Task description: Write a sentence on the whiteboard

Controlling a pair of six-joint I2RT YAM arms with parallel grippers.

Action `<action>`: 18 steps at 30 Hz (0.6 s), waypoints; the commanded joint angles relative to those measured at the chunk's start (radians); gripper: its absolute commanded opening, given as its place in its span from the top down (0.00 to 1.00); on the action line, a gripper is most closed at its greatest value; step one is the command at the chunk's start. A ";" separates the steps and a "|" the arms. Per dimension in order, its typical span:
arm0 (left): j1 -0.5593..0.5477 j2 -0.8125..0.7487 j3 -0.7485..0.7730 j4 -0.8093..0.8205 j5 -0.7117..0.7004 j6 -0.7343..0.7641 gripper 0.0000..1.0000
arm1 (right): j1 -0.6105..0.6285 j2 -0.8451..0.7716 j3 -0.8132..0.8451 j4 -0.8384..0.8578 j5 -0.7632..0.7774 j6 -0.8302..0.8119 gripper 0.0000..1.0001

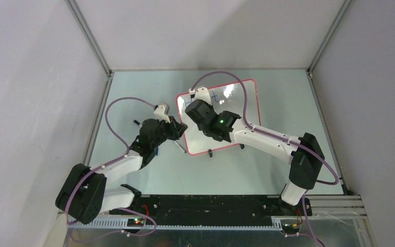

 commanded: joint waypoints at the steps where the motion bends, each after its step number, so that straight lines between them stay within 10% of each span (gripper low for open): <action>1: -0.012 -0.016 0.029 -0.010 -0.031 0.053 0.77 | -0.005 0.011 0.044 0.021 0.020 0.004 1.00; 18: -0.016 -0.011 0.030 -0.008 -0.029 0.053 0.76 | -0.023 0.014 0.078 0.020 0.010 -0.014 1.00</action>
